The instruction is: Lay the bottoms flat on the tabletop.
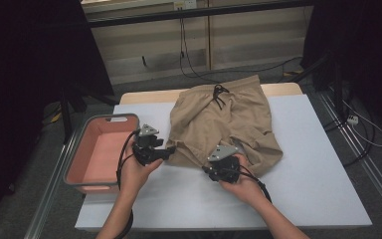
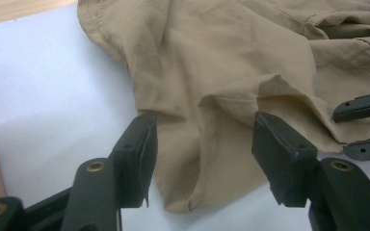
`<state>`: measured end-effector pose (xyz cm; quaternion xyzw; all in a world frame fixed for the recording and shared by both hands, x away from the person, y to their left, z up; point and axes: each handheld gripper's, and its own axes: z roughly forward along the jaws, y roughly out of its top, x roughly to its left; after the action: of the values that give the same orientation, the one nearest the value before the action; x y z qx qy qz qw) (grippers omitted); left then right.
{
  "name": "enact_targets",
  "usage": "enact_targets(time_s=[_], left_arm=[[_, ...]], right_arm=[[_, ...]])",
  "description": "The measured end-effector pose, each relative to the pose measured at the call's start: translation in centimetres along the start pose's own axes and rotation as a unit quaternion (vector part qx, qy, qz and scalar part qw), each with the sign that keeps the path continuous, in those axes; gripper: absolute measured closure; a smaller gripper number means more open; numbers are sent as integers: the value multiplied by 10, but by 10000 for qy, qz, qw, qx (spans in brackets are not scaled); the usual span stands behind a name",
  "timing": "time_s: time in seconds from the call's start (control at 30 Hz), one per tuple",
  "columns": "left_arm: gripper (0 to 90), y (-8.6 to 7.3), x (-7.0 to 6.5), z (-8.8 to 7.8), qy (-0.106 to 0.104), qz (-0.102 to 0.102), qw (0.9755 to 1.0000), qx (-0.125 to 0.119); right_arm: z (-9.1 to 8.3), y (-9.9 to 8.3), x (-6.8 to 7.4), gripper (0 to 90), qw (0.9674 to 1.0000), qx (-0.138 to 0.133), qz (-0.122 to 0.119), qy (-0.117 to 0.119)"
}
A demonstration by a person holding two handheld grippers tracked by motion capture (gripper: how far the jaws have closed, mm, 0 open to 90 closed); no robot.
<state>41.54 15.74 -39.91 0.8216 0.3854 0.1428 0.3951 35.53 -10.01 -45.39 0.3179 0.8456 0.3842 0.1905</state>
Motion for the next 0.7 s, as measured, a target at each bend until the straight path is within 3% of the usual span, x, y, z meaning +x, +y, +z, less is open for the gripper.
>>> enact_targets(time_s=[0.2,0.43,0.5,0.7], left_arm=[[420,0,-1,1,12,-4,10000,-17],[421,0,-1,3,38,21,10000,10],[422,-1,0,4,9,-3,10000,-8],[431,-1,0,5,-47,-44,10000,2]], right_arm=[[2,1,4,535,9999,8,-122,14],[15,-1,-3,554,10000,51,5,-22],[16,-1,-4,576,10000,15,41,-5],[13,-2,-9,815,9998,-100,107,95]])
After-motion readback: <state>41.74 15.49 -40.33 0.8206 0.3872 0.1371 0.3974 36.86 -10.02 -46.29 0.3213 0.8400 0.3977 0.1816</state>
